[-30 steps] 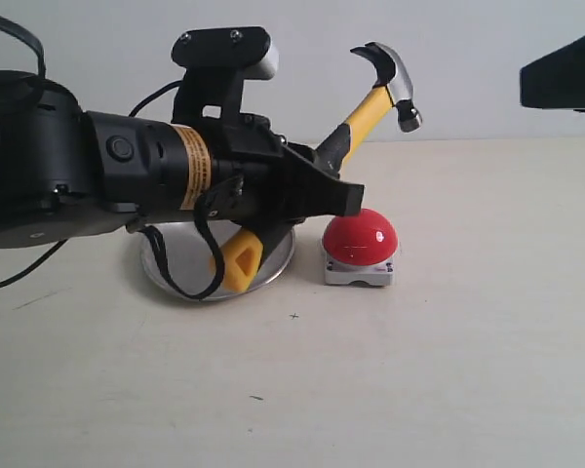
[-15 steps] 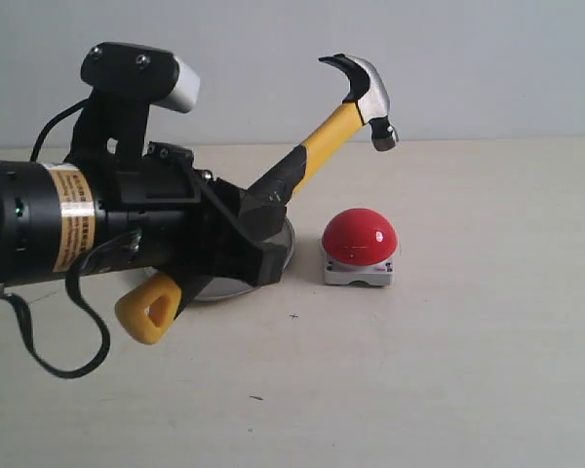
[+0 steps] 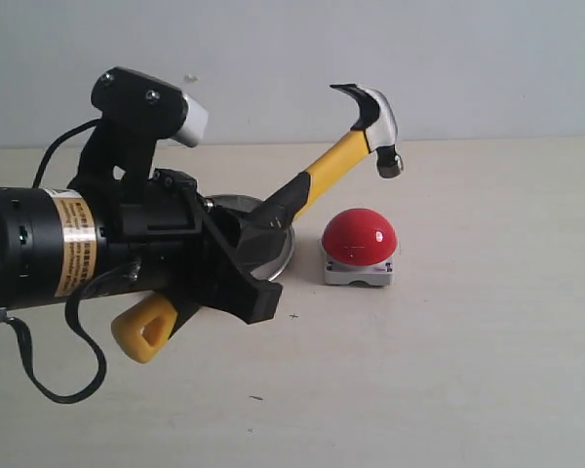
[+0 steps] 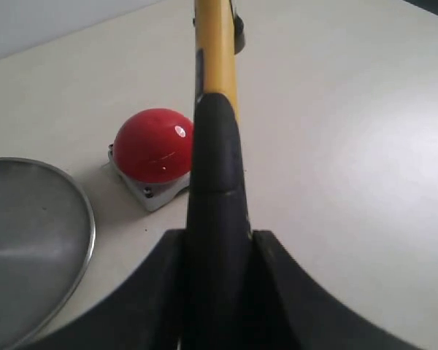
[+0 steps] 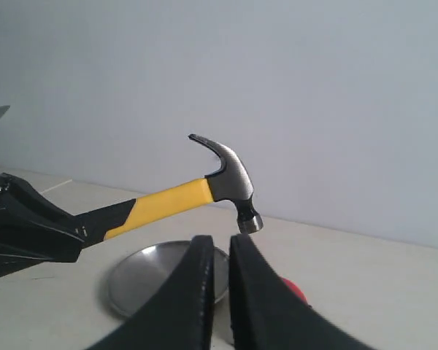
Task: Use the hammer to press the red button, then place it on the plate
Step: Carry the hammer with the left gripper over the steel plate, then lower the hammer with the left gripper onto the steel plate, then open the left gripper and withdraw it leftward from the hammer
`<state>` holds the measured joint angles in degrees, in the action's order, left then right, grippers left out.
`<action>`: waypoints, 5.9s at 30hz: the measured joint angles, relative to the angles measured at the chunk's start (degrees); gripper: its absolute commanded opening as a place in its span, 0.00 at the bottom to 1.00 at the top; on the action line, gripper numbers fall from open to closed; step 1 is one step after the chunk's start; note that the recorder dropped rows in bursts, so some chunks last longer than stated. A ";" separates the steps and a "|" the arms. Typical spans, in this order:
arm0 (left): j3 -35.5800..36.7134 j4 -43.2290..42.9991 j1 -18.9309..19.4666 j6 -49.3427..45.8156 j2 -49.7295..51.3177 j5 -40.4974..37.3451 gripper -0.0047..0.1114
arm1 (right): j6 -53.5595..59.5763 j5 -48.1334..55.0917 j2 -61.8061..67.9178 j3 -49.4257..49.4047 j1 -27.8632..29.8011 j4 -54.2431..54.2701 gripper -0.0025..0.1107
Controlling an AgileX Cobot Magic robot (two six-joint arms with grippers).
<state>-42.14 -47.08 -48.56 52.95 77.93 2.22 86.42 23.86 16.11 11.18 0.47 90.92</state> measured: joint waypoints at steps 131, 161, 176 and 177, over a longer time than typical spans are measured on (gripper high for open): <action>-6.80 29.77 24.41 3.60 41.51 37.71 0.04 | 1.76 -4.18 0.00 -10.86 0.00 8.90 0.08; -7.76 29.29 24.54 4.21 44.29 38.53 0.45 | 1.76 -4.18 0.00 -10.86 0.00 8.90 0.08; -5.50 32.38 25.32 -10.87 25.91 16.11 0.04 | 1.76 -4.18 0.00 -10.86 0.00 8.90 0.08; -5.13 33.20 25.32 -13.30 24.58 14.94 0.04 | 1.76 -4.18 0.00 -10.86 0.00 8.90 0.08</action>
<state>-47.28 -13.88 -23.24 39.66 102.51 17.16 88.18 19.68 16.11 0.32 0.47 99.82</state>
